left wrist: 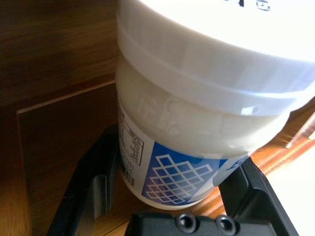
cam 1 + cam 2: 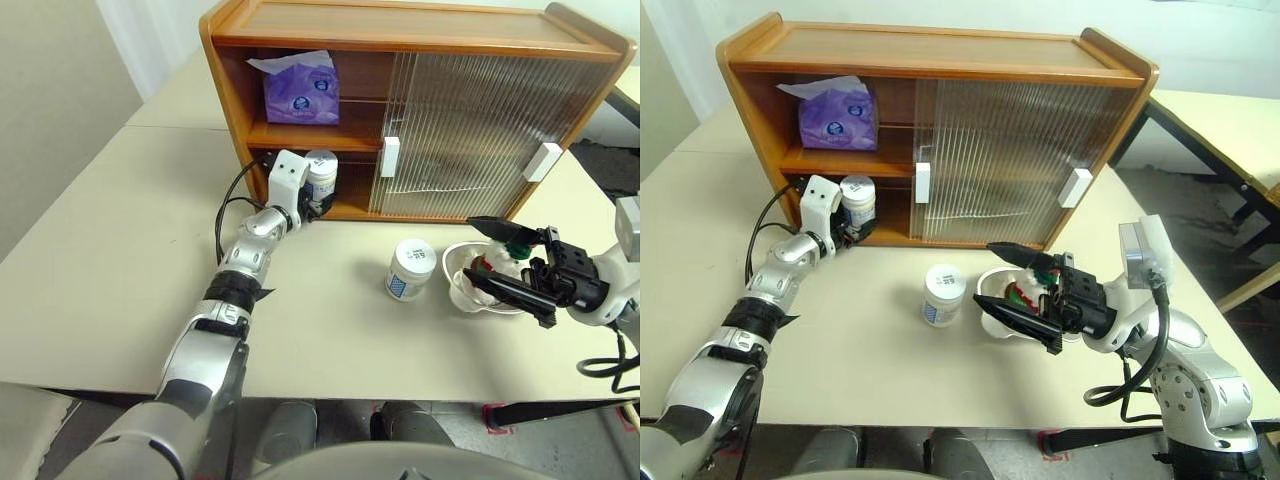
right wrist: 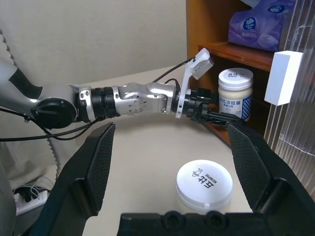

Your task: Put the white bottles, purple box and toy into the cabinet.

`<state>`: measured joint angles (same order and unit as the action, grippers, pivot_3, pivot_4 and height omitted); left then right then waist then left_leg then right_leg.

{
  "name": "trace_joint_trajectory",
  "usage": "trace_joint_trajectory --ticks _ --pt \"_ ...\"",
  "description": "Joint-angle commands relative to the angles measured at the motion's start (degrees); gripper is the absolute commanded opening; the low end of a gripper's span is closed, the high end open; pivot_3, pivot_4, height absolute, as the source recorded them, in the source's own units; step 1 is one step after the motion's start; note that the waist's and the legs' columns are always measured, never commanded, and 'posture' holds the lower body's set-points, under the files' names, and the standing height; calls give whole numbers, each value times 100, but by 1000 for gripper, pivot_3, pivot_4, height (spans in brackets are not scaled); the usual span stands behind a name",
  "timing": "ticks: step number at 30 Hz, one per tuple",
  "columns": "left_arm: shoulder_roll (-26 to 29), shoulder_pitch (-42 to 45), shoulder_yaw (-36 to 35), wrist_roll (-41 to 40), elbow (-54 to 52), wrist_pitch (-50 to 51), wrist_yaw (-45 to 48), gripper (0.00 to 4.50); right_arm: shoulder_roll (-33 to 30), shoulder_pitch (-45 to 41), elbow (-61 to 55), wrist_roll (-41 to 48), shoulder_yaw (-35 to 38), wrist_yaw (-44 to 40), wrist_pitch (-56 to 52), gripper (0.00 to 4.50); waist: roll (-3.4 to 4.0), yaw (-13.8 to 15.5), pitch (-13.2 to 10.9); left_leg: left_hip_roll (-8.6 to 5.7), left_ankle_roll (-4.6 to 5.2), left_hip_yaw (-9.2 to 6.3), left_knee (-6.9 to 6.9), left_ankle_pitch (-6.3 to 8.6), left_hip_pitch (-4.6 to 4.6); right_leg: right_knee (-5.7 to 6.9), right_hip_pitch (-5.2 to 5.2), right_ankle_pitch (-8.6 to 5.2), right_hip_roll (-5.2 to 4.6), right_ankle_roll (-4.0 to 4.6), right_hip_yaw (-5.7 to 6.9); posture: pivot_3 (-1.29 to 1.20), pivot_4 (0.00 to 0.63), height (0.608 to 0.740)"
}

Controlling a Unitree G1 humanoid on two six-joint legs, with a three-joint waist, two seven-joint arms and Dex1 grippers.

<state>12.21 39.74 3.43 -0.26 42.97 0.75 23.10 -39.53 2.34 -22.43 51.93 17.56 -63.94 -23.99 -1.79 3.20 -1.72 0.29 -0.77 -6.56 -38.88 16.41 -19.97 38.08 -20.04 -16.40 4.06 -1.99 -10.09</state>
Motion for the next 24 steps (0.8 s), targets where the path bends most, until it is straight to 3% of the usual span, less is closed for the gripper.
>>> trace_joint_trajectory --ticks 1,24 --pt "-76 178 -59 35 150 -30 -149 3151 -9 -8 -14 -33 39 -13 41 4500 0 0 0 0 -1 0 0 0 0 0 0 0 0 -1 0 54 29 740" --pt "-557 732 -283 -18 1282 15 -993 3151 -4 -40 11 -65 15 -73 45 4500 -1 3 -1 -7 -14 1 -7 -14 3 0 9 5 0 -12 -1 60 30 740"
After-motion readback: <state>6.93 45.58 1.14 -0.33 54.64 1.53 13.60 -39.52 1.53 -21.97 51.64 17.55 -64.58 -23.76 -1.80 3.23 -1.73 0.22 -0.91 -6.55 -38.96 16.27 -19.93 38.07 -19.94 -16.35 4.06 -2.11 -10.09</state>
